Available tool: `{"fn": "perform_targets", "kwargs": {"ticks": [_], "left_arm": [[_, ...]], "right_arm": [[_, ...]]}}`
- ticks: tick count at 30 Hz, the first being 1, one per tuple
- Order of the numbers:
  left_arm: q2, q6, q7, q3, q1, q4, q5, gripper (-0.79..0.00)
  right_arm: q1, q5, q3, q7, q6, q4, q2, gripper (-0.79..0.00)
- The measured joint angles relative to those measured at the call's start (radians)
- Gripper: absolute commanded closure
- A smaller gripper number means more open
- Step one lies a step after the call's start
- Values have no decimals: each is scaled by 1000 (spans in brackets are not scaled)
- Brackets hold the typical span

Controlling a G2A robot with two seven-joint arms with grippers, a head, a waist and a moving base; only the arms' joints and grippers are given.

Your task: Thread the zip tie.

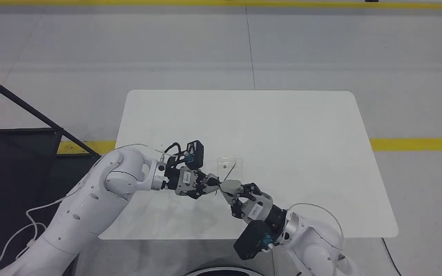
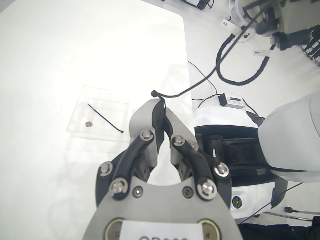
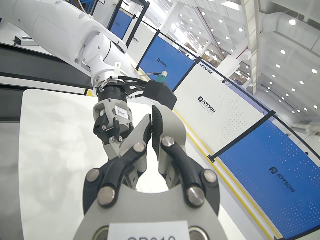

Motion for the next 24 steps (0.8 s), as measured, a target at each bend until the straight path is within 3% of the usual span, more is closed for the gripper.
{"fn": "perform_targets", "kwargs": {"ticks": [24], "left_arm": [[0,0,0,0,0,0,0,0]], "right_arm": [[-1,24,1,17,65,13,-9,0]]}}
